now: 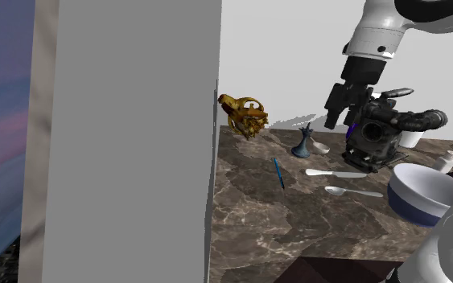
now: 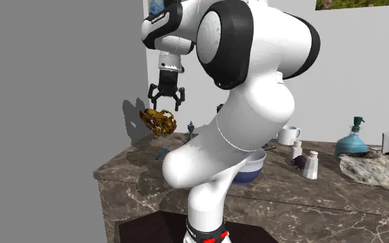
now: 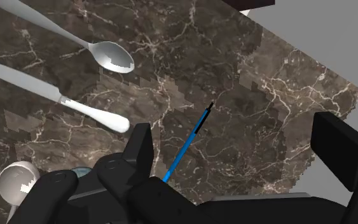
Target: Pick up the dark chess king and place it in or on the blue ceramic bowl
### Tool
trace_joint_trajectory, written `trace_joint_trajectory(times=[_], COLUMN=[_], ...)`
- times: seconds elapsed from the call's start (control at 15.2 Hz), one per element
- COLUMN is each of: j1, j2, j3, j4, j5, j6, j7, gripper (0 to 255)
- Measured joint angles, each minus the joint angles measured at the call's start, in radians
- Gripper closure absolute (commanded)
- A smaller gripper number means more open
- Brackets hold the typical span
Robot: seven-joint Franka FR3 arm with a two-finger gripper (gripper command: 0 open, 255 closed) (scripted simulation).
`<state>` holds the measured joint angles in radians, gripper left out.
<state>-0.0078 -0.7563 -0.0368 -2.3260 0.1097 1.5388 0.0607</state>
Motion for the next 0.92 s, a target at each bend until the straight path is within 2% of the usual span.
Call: trace_joint_trajectory(times=[0.26, 0.92], j1=[-0.009, -0.042], j2=[0.034, 0.302], j3=[-0.026, -0.149], j4=[-0.004, 0.068], j5=[-0.031, -0.142], j6=[0.035, 0.234], j7=[-0.044, -0.246], gripper=[0, 0])
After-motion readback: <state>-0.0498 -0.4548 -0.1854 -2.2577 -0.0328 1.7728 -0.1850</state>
